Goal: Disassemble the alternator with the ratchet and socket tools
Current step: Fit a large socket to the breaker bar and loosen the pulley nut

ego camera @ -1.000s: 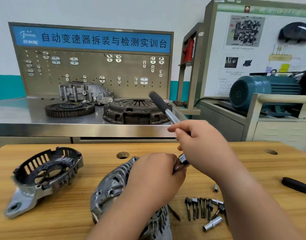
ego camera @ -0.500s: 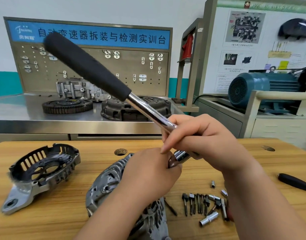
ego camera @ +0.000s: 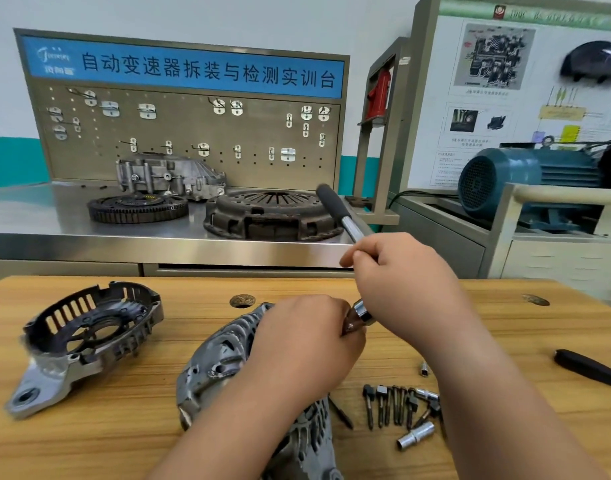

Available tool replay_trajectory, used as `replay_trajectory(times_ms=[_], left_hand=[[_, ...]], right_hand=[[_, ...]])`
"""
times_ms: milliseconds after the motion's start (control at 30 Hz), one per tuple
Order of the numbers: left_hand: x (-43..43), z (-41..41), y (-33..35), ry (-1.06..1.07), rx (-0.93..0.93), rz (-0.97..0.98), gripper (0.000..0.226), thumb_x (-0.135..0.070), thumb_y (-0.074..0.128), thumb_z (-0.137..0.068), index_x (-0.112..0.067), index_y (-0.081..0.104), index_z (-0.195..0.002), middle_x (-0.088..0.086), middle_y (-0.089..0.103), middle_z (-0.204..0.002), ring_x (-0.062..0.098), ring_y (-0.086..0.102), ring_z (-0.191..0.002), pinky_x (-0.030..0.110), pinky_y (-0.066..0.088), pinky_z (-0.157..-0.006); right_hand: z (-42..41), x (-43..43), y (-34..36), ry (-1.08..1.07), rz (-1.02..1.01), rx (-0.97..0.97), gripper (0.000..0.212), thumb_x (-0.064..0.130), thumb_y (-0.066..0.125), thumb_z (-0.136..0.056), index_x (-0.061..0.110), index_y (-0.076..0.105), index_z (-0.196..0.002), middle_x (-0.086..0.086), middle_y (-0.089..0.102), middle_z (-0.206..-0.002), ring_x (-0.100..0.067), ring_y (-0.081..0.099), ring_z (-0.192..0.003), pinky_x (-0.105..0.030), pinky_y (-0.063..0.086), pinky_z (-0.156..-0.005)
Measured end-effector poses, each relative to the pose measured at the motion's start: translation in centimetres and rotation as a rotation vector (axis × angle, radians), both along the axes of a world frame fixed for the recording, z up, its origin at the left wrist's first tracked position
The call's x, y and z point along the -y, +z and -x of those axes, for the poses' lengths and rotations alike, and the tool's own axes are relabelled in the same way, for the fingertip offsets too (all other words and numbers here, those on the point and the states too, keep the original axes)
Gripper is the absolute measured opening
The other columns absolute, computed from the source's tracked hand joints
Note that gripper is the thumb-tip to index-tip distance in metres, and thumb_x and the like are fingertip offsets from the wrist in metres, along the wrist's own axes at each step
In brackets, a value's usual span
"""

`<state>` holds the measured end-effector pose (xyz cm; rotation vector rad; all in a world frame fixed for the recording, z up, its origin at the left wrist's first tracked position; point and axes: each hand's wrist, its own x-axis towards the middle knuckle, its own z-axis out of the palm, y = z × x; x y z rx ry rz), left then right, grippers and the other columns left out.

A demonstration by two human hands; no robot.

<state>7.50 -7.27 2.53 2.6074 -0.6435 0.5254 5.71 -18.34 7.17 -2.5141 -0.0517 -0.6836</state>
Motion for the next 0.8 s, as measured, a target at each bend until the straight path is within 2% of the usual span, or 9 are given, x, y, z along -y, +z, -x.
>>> replay_trajectory(times_ms=[100,167,233,333,433,500,567,667,800], left_hand=[[0.0,-0.1,0.0,0.002,-0.010,0.002,0.043,-0.039,0.046,-0.089,-0.019,0.033,-0.053,-0.002,0.039,-0.051,0.013,0.037,-0.050,0.028,0.024,-0.046],[-0.2,-0.2,0.1,0.007,-0.038,0.023,0.044,-0.040,0.048,-0.090,-0.020,0.034,-0.053,-0.003,0.040,-0.050,0.013,0.038,-0.050,0.027,0.024,-0.046],[-0.3,-0.3,0.3,0.008,-0.060,0.039,0.045,-0.042,0.048,-0.090,-0.020,0.034,-0.053,-0.004,0.040,-0.050,0.012,0.039,-0.051,0.027,0.025,-0.046],[-0.4,-0.3,0.3,0.003,-0.044,0.006,0.039,-0.044,0.047,-0.091,-0.022,0.039,-0.060,-0.005,0.046,-0.057,0.010,0.044,-0.056,0.027,0.029,-0.048],[-0.3,-0.3,0.3,-0.034,-0.030,-0.028,0.028,-0.045,0.045,-0.091,-0.023,0.051,-0.077,-0.004,0.057,-0.074,0.018,0.056,-0.075,0.029,0.043,-0.060],[-0.3,-0.2,0.2,-0.030,-0.047,-0.023,0.029,-0.045,0.044,-0.092,-0.022,0.055,-0.077,-0.003,0.061,-0.076,0.019,0.059,-0.079,0.031,0.049,-0.066],[-0.3,-0.2,0.2,-0.019,-0.041,-0.020,0.034,-0.045,0.044,-0.093,-0.024,0.046,-0.067,-0.004,0.056,-0.069,0.017,0.055,-0.072,0.029,0.044,-0.058],[-0.3,-0.1,0.2,-0.003,-0.052,-0.004,0.044,-0.047,0.045,-0.093,-0.024,0.036,-0.057,-0.006,0.046,-0.059,0.010,0.044,-0.057,0.025,0.030,-0.048],[-0.3,0.0,0.3,-0.011,-0.049,0.015,0.047,-0.044,0.046,-0.092,-0.022,0.030,-0.054,-0.005,0.039,-0.053,0.014,0.038,-0.052,0.027,0.029,-0.048]], right_hand=[[-0.1,0.4,0.1,0.064,-0.029,0.008,0.028,0.023,0.046,-0.095,0.035,0.069,-0.088,0.015,0.060,-0.064,-0.004,0.055,-0.055,-0.017,0.035,-0.041],[0.0,0.5,0.3,0.207,-0.049,0.055,0.030,0.021,0.050,-0.093,0.041,0.070,-0.084,0.024,0.063,-0.069,-0.002,0.061,-0.066,-0.019,0.047,-0.054],[0.1,0.8,0.6,0.418,-0.099,0.095,0.031,0.016,0.054,-0.091,0.040,0.073,-0.083,0.028,0.063,-0.074,0.001,0.062,-0.079,-0.021,0.048,-0.066],[0.1,1.8,0.8,0.737,-0.196,0.074,0.029,0.004,0.057,-0.082,0.025,0.076,-0.077,0.009,0.067,-0.088,-0.010,0.063,-0.087,-0.025,0.049,-0.076],[0.0,2.7,0.7,0.919,-0.268,-0.009,0.028,-0.004,0.056,-0.069,0.017,0.074,-0.063,0.002,0.066,-0.090,-0.014,0.062,-0.086,-0.029,0.051,-0.070],[0.0,2.7,0.7,1.001,-0.321,-0.054,0.019,0.002,0.057,-0.063,0.015,0.070,-0.058,0.003,0.064,-0.085,-0.011,0.060,-0.080,-0.020,0.048,-0.063],[0.0,2.5,0.8,0.995,-0.355,-0.046,0.019,0.001,0.057,-0.066,0.013,0.070,-0.059,0.003,0.063,-0.079,-0.006,0.059,-0.074,-0.011,0.043,-0.060],[-0.1,1.9,0.8,0.831,-0.376,0.006,0.031,0.002,0.055,-0.076,0.024,0.073,-0.066,0.004,0.066,-0.076,-0.007,0.061,-0.072,-0.020,0.050,-0.065],[0.1,0.2,0.4,0.333,-0.257,0.043,0.028,0.017,0.052,-0.092,0.034,0.070,-0.078,0.012,0.062,-0.069,-0.010,0.061,-0.063,-0.025,0.046,-0.053]])
